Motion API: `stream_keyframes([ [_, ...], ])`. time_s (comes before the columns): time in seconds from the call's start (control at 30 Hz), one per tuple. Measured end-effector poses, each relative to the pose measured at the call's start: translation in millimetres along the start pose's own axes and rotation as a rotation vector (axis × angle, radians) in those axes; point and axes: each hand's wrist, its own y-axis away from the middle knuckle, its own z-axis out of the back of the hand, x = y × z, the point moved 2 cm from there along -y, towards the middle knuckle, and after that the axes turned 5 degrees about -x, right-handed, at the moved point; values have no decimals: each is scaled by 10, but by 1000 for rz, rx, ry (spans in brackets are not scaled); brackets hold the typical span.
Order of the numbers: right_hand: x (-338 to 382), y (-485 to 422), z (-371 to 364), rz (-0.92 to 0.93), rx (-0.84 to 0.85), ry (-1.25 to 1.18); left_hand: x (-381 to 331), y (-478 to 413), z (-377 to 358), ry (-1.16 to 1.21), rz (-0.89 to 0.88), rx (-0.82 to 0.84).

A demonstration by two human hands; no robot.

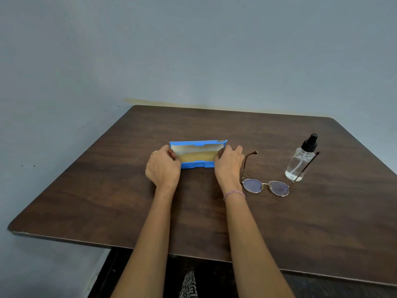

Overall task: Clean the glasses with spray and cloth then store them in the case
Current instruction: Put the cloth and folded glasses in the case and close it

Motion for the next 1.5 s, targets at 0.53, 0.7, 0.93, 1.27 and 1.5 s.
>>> stream_keyframes([
  [0.53, 121, 566, 385, 196, -14, -41, -191, 443, 326, 93, -96, -74],
  [0.7, 19, 708, 560, 233, 27, -179, -228, 666, 366, 123, -137, -31],
  [0.93, -364, 806, 927, 186, 193, -271, -312, 983, 361, 154, -239, 31],
  [1.27, -1246, 549, 1538, -113, -33, -332, -615, 1166, -44, 366, -264, 249],
  [1.5, -1572, 281, 1459, -197, -118, -302, -700, 1182, -272, 363, -225, 323],
])
